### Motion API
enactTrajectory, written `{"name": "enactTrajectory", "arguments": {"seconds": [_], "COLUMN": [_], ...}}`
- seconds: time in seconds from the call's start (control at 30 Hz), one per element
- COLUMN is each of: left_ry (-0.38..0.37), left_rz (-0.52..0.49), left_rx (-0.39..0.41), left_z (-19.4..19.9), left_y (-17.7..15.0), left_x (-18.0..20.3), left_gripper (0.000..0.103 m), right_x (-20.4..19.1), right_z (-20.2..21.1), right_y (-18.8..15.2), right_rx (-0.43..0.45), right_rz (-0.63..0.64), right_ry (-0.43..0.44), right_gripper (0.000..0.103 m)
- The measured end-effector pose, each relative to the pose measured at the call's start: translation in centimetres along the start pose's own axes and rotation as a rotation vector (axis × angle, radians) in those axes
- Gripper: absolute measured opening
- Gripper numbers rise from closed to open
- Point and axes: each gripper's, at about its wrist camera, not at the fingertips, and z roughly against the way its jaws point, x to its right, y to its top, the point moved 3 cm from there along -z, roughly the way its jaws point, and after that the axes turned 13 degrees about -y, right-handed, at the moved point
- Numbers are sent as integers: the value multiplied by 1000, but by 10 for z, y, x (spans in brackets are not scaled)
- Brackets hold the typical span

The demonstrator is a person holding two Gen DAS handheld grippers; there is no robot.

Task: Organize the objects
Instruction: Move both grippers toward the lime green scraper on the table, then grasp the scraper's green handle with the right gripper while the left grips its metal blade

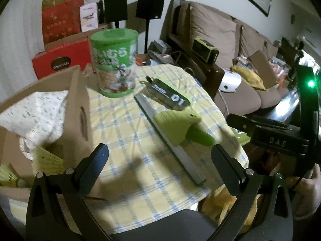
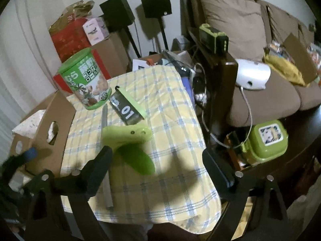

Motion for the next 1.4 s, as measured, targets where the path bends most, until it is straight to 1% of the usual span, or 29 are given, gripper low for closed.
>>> {"name": "enactTrajectory", "arguments": {"seconds": [0.07,0.13,0.2,0.3,0.37,0.43,0.47,0.5,0.57,0.63,0.7,0.73,0.77,0.83,0.9,1.0,1.03,1.07,1.1,1.23,1.3,1.4], "left_ry": [-6,17,22,5,-2,-5,-7,-6,-3,-11,-12,-15,-20,-23,-24,-7,6,11,4,-64,-77,-85], "left_rz": [-2,-18,-33,-18,-13,-8,-4,0,15,40,65,74,86,105,103,86,78,77,85,162,178,185], "left_rx": [-16,-20,-20,-28,-32,-48,-61,-73,-103,-134,-160,-173,-187,-195,-190,-183,-177,-173,-167,-150,-146,-140], "left_z": [-9,-16,-19,-24,-28,-35,-41,-46,-57,-68,-79,-83,-88,-93,-93,-92,-91,-91,-90,-85,-84,-85], "left_y": [-3,-3,-2,-3,-3,-4,-4,-4,-5,-6,-7,-7,-8,-11,-11,-13,-14,-14,-14,-13,-14,-13], "left_x": [3,7,11,13,15,16,17,16,15,12,9,8,7,5,6,8,8,7,5,-7,-11,-12], "left_gripper": [101,101,101,101,101,99,94,92,83,78,69,62,57,54,54,50,42,31,27,25,24,24], "right_x": [2,3,4,7,9,12,14,15,16,17,18,18,19,20,20,15,12,9,6,-5,-10,-20], "right_z": [-5,-9,-13,-18,-21,-22,-23,-23,-23,-23,-23,-23,-23,-23,-24,-25,-25,-26,-27,-28,-30,-35], "right_y": [-3,-5,-8,-10,-11,-13,-13,-14,-14,-15,-15,-15,-15,-14,-14,-13,-13,-13,-13,-13,-12,-11], "right_rx": [-23,-40,-56,-69,-78,-87,-90,-92,-93,-93,-93,-92,-91,-92,-95,-99,-100,-102,-104,-109,-116,-131], "right_rz": [-24,-41,-58,-72,-85,-105,-112,-116,-118,-115,-114,-116,-120,-129,-135,-130,-127,-124,-122,-119,-124,-136], "right_ry": [28,53,72,90,106,121,122,121,118,110,107,109,113,121,134,147,151,159,167,200,227,288], "right_gripper": [83,77,74,67,60,56,56,56,56,56,56,56,56,56,56,56,56,56,56,56,55,51]}}
